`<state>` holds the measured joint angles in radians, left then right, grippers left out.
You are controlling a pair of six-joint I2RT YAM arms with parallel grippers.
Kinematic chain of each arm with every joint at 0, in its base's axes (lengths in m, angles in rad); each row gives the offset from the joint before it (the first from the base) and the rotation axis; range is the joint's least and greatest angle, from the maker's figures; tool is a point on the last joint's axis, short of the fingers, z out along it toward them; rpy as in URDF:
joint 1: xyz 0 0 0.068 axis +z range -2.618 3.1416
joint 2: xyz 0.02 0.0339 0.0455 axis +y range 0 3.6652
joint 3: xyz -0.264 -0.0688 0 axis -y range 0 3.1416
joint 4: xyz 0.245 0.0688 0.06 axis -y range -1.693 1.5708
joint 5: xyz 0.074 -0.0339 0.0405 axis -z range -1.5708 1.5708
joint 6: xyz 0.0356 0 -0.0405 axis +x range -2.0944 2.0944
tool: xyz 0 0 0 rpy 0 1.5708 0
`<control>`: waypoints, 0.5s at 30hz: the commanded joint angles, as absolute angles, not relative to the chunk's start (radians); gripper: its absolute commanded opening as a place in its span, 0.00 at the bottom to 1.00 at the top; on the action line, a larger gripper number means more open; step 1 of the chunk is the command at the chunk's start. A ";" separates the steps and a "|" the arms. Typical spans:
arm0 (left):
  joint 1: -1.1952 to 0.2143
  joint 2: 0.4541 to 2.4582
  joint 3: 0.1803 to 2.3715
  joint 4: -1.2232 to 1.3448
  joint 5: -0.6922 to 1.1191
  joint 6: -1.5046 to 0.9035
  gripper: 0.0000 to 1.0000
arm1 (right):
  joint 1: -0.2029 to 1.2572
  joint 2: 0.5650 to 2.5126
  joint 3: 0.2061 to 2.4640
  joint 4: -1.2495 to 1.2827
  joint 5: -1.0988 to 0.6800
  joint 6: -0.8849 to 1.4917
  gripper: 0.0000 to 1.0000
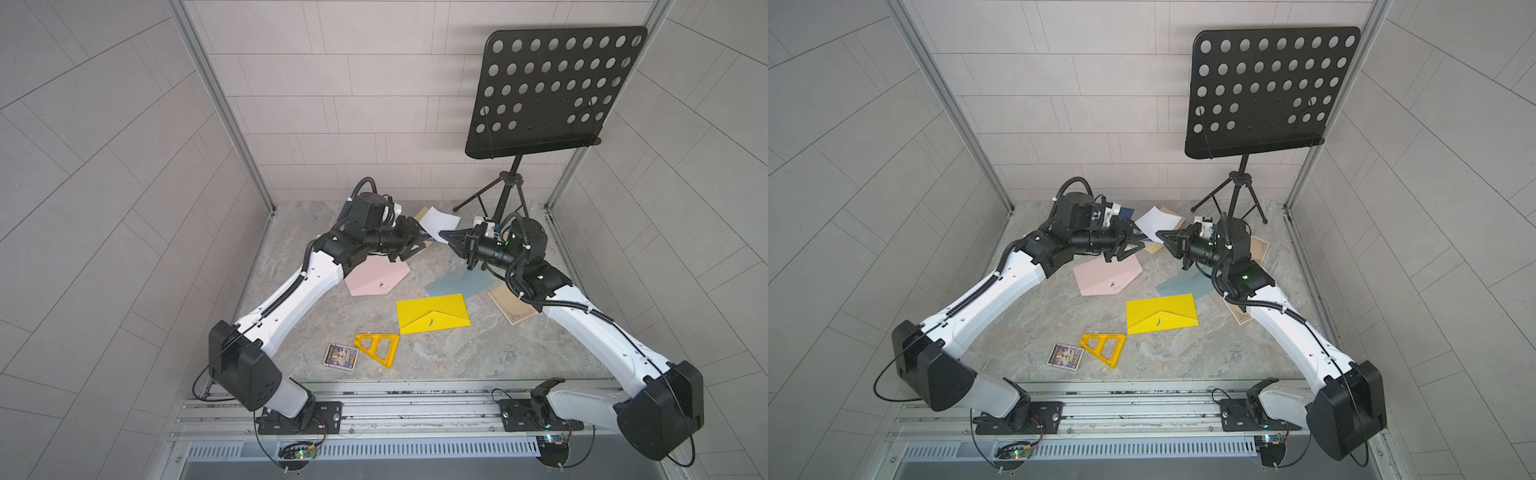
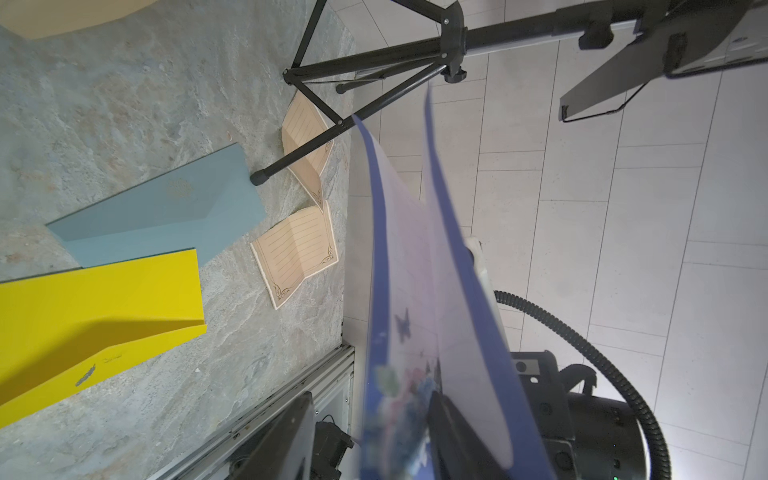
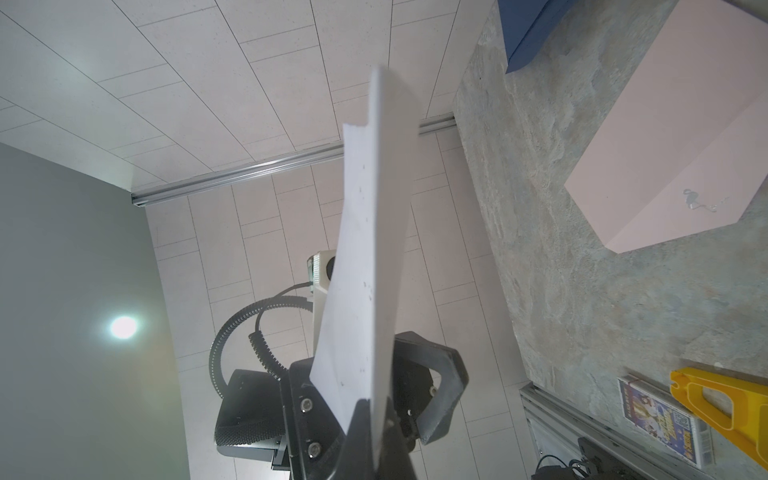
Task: Take the letter paper out of the envelope
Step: Unfold the letter paper.
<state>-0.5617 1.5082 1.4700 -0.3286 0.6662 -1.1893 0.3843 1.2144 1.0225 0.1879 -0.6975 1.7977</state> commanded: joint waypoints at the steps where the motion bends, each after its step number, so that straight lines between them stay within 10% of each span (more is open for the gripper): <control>1: -0.566 1.505 1.462 -0.257 0.654 -1.208 0.37 | 0.397 1.221 1.026 0.251 -0.689 1.856 0.00; 8: -0.567 1.487 1.463 -0.226 0.612 -1.212 0.00 | 0.403 1.223 1.010 0.237 -0.690 1.853 0.00; 15: -0.557 1.449 1.564 -0.427 0.478 -1.049 0.00 | 0.392 1.205 1.038 0.035 -0.689 1.689 0.47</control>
